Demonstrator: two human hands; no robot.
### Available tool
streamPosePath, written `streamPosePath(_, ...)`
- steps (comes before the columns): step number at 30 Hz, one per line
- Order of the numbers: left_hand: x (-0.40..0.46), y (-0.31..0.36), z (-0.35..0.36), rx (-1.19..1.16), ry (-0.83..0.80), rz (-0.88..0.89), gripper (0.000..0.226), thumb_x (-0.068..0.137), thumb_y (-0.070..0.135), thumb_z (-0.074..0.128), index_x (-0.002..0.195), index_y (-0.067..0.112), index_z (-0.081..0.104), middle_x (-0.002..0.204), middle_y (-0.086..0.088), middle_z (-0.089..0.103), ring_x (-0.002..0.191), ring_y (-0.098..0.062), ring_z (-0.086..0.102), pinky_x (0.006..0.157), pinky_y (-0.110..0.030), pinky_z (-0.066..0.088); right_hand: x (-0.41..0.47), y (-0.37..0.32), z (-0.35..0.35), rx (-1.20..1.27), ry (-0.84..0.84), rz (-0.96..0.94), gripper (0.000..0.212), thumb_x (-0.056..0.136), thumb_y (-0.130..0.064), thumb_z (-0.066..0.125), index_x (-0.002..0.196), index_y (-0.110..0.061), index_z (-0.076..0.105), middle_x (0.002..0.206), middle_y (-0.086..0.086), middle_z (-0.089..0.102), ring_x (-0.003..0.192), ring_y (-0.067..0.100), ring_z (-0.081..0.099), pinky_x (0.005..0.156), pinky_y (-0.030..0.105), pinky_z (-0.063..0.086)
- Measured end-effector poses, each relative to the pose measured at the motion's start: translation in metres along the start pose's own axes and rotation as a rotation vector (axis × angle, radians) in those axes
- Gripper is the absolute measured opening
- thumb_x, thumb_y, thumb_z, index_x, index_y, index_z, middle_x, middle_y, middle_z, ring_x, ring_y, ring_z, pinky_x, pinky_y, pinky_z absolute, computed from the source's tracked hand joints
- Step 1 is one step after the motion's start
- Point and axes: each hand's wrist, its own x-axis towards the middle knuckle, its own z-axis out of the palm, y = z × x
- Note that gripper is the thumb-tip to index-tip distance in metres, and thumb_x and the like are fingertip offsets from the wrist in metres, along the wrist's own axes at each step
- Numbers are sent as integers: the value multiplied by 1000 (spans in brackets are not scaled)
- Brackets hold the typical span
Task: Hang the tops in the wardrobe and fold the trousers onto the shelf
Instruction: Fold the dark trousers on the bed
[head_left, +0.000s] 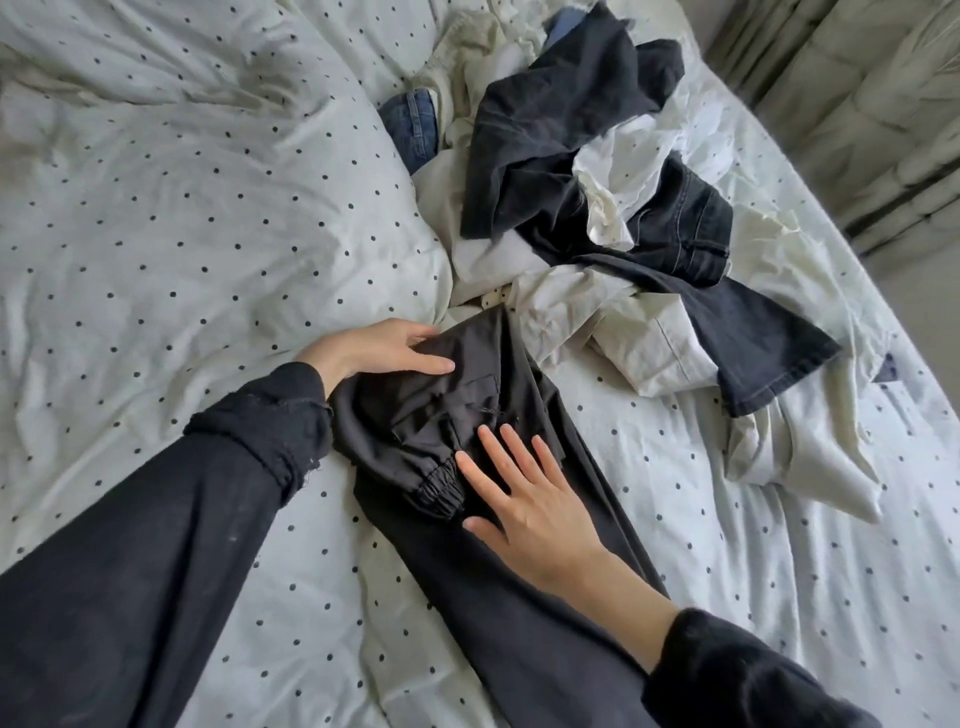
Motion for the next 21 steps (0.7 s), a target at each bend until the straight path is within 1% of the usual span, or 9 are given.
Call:
streamPosePath(2, 0, 2, -4, -10, -6, -45, 40, 82, 27, 71, 118, 11, 63, 117, -2, 65, 106, -18, 62, 95, -28, 47, -3, 2, 0, -15, -1, -23, 61, 89, -56, 28, 142, -28, 33, 147, 9, 40, 136, 28, 37, 115, 47, 23)
streamPosePath(4, -4, 6, -9, -28, 2, -59, 32, 79, 21, 74, 106, 7, 67, 103, -9, 71, 94, -23, 68, 86, -30, 53, -5, 3, 0, -26, 2, -44, 62, 88, -56, 29, 143, -28, 32, 148, 11, 38, 137, 30, 36, 110, 51, 26)
streamPosePath(7, -14, 17, -17, 35, -10, -20, 23, 79, 13, 74, 100, 5, 68, 98, -10, 71, 84, -19, 68, 78, -27, 54, -4, 3, 0, -36, 5, -51, 63, 86, -56, 34, 143, -29, 32, 148, 11, 38, 137, 31, 35, 109, 52, 27)
streamPosePath(10, -22, 23, -18, 93, 89, 35, 19, 76, 12, 75, 91, 2, 69, 88, -13, 71, 74, -17, 63, 79, -35, 54, 3, 0, 2, -22, 28, -41, 72, 80, -56, 58, 142, -29, 35, 147, 11, 40, 135, 31, 38, 108, 52, 29)
streamPosePath(12, -28, 28, -19, 123, 170, 65, 22, 75, 15, 75, 88, -1, 68, 79, -9, 66, 70, -15, 59, 76, -36, 53, 10, 0, 0, -10, 46, -20, 79, 75, -56, 67, 141, -29, 35, 145, 11, 42, 134, 32, 40, 106, 52, 29)
streamPosePath(15, -38, 43, -28, 228, 272, 105, 28, 75, 18, 75, 87, -5, 66, 74, -6, 60, 68, -14, 53, 66, -28, 43, 29, 1, -9, -7, 59, -13, 80, 74, -55, 69, 141, -30, 33, 144, 11, 44, 133, 32, 41, 105, 51, 33)
streamPosePath(17, -52, 58, -45, 317, 369, 119, 28, 74, 21, 76, 86, -2, 67, 79, -10, 66, 73, -20, 57, 67, -31, 44, 50, 1, -24, -3, 86, -26, 80, 73, -53, 70, 140, -30, 33, 144, 11, 45, 133, 31, 41, 105, 50, 34)
streamPosePath(19, -67, 74, -65, 398, 481, 133, 27, 73, 24, 76, 84, 1, 67, 85, -16, 68, 84, -29, 61, 72, -36, 47, 77, 1, -40, -9, 84, -9, 79, 73, -52, 71, 141, -30, 36, 145, 11, 44, 134, 31, 40, 106, 50, 33)
streamPosePath(21, -84, 91, -84, 467, 615, 148, 26, 73, 28, 75, 83, 6, 68, 83, -15, 67, 86, -31, 61, 74, -37, 47, 109, -1, -63, 10, 114, -2, 76, 78, -49, 67, 144, -31, 34, 150, 11, 36, 139, 32, 31, 109, 52, 27)
